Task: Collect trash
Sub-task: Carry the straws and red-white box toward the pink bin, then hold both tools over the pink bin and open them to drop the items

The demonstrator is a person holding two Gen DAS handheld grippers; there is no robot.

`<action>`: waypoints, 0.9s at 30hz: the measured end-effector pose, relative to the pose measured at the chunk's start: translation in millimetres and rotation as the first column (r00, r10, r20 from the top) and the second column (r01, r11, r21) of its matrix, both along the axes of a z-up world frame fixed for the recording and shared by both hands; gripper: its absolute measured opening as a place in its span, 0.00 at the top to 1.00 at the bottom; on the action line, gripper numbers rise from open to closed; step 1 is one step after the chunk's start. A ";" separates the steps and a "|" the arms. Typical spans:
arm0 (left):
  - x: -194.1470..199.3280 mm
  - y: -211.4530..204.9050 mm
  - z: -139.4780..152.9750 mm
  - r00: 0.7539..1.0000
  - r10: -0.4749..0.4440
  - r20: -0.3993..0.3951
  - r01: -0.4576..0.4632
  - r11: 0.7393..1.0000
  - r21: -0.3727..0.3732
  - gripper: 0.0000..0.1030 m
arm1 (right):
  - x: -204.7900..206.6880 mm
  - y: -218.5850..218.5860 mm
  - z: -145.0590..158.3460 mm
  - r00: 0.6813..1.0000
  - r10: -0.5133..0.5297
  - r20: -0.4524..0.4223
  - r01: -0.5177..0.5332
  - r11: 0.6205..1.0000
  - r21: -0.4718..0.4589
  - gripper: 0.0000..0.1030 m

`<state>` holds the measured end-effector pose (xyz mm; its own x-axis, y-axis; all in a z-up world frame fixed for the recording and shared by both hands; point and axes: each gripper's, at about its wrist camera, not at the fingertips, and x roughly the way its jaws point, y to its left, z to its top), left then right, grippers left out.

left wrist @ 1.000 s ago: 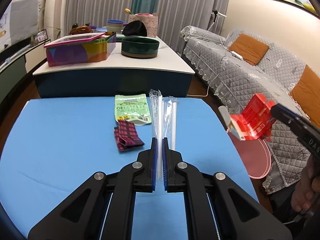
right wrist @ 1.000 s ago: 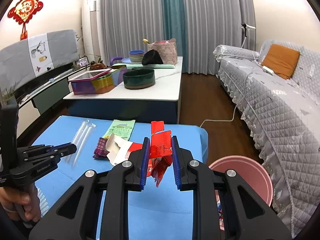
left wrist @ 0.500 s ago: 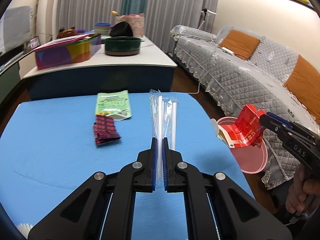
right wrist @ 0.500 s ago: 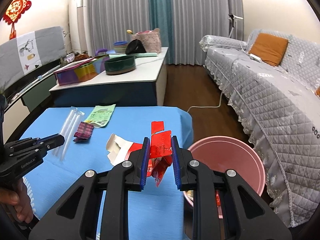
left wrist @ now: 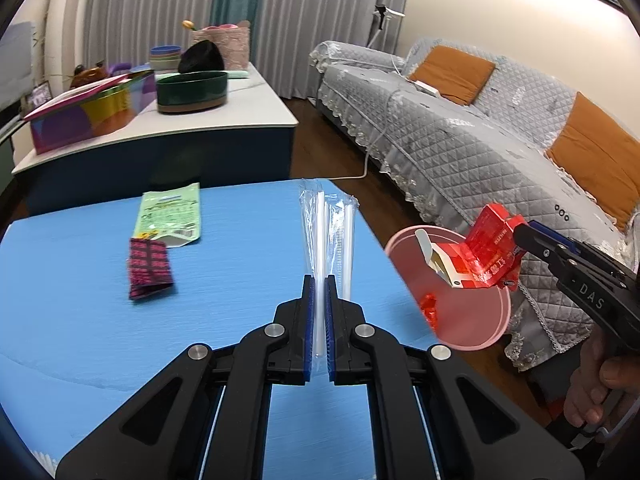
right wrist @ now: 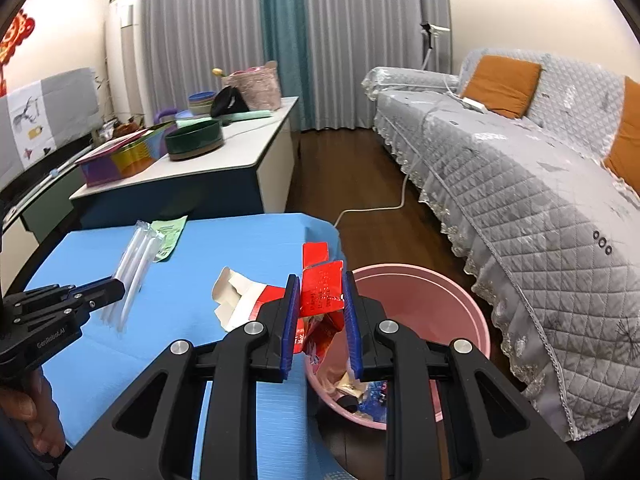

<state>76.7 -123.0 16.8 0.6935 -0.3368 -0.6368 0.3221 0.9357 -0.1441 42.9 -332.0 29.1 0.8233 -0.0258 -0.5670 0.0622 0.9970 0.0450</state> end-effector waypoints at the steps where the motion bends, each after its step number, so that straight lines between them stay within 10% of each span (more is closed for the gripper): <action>1: 0.1 -3.6 1.7 1.000 -0.006 0.002 0.006 1.000 0.006 0.95 | -0.3 -3.8 0.7 1.000 -0.011 0.001 0.011 1.000 -0.001 0.79; 27: 43.0 -122.7 13.8 0.992 -0.121 -0.019 0.121 0.992 0.027 0.95 | 13.8 -103.4 16.5 0.969 -0.242 0.057 0.236 0.967 0.096 0.79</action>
<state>119.7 -245.7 30.6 0.6373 -0.3997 -0.6589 0.4309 0.8937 -0.1253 56.7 -435.4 45.6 0.8356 -0.1790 -0.5193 0.2918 0.9457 0.1435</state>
